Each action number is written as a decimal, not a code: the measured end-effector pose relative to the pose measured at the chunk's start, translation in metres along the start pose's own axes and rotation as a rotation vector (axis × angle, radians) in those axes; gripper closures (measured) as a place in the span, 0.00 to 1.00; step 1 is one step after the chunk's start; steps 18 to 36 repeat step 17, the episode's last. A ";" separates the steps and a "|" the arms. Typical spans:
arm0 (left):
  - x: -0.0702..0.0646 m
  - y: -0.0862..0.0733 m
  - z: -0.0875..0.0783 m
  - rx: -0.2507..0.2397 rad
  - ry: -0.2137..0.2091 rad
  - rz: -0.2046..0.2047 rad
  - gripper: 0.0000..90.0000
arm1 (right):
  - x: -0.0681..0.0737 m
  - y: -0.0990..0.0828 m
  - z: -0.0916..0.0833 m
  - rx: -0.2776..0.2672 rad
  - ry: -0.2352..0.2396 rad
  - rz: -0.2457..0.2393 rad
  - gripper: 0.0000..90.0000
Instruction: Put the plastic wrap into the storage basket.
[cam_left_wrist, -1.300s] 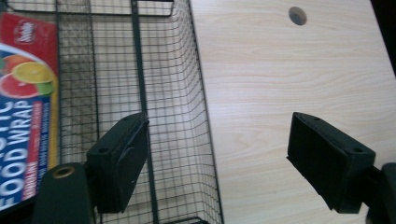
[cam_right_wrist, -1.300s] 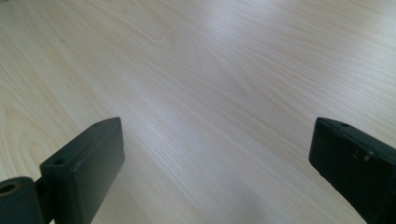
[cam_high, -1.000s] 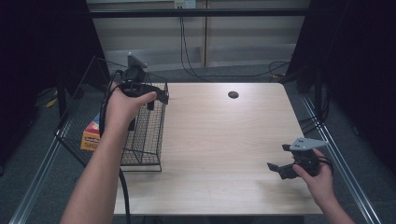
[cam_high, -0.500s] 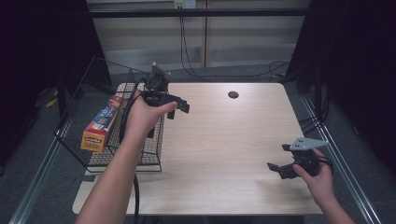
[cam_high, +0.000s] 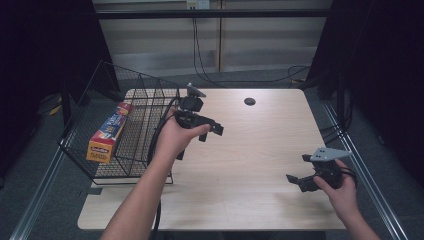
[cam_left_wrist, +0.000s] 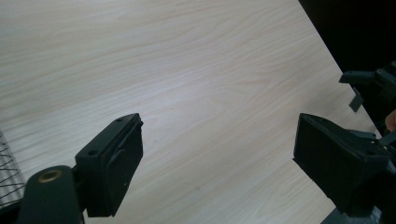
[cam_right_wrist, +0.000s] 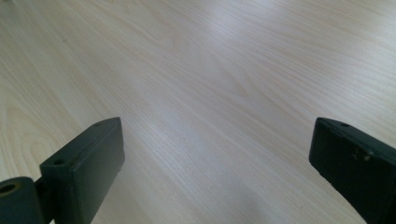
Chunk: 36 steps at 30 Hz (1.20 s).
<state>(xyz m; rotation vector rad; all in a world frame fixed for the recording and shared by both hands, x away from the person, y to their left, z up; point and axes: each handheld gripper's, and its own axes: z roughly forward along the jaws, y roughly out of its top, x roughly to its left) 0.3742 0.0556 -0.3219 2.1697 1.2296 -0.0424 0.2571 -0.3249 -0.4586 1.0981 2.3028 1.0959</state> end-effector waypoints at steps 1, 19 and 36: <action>-0.002 -0.002 0.004 0.005 -0.010 0.008 0.18 | 0.000 0.000 0.000 0.000 0.000 0.000 0.04; -0.012 -0.029 0.049 0.010 -0.070 0.042 0.16 | 0.001 -0.001 0.001 0.003 0.010 -0.002 0.04; -0.012 -0.029 0.049 0.010 -0.070 0.042 0.16 | 0.001 -0.001 0.001 0.003 0.010 -0.002 0.04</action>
